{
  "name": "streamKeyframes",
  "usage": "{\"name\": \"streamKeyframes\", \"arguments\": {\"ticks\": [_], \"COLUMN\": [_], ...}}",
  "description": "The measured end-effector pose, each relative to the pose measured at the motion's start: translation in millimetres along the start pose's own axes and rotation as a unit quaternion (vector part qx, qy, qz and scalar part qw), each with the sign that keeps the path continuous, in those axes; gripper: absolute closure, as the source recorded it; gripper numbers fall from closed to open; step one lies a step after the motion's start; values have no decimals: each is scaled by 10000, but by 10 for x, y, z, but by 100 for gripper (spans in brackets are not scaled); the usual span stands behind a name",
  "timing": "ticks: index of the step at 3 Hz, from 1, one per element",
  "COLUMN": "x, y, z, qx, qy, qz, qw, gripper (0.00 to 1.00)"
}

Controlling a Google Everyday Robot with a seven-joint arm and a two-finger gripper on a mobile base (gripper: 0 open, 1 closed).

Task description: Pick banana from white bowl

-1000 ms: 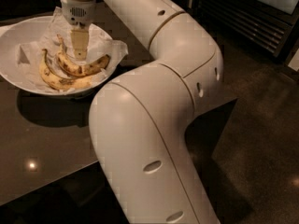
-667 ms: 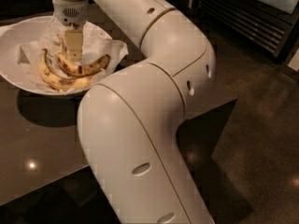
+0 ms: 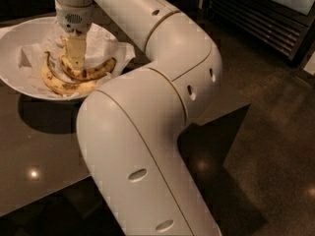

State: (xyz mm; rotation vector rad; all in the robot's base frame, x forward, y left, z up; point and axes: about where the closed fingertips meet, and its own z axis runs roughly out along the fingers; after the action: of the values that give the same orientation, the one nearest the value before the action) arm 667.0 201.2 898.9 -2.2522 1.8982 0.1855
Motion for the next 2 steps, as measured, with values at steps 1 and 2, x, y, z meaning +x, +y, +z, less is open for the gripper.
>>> {"name": "streamKeyframes", "arguments": {"ticks": [1, 2], "x": [15, 43], "y": [28, 55], "z": [74, 160], "qx": [-154, -327], "qy": [-60, -130], "qz": [103, 231], "qw": [9998, 9991], "gripper": [43, 44]}}
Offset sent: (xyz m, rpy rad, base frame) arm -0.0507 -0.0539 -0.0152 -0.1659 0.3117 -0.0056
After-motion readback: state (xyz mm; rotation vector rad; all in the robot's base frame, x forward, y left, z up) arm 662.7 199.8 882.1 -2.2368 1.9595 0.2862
